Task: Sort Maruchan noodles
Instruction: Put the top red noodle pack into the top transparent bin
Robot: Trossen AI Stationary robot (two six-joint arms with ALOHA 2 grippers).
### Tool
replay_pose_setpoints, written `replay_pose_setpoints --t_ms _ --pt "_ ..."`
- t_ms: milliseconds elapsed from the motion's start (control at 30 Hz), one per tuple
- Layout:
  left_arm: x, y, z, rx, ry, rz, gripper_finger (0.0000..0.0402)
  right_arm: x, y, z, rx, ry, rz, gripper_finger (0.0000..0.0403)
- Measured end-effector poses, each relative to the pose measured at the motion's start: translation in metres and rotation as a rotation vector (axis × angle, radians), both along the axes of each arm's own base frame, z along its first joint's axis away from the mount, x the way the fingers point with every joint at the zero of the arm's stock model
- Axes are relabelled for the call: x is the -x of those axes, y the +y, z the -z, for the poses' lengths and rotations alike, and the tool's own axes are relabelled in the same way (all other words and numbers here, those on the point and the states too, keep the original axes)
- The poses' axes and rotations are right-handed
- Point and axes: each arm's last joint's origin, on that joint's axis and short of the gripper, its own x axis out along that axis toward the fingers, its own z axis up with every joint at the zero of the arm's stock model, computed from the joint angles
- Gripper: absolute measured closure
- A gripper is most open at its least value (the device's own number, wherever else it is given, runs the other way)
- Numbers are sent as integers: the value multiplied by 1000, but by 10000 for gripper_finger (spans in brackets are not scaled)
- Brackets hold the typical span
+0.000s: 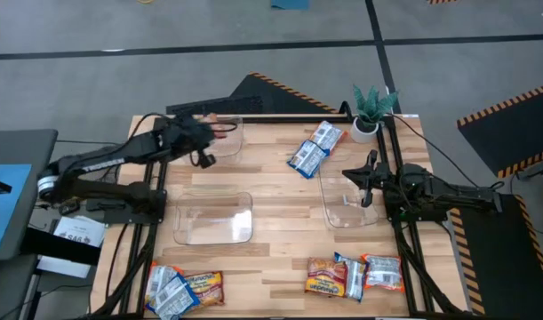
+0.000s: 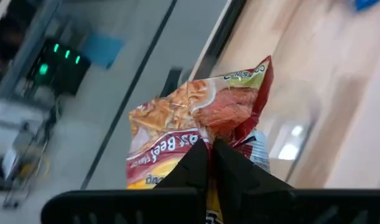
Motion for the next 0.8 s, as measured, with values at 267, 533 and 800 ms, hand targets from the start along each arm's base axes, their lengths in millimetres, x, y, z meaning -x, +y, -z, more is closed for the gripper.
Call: replay_pose_setpoints --t_ms 267,533,800 --pt "29 15 45 82 126 -4 401 0 0 0 0 0 0 360" --pt "32 19 51 42 269 108 401 0 0 0 0 0 0 360" --pt "35 19 52 9 346 78 387 0 0 0 0 0 0 360"
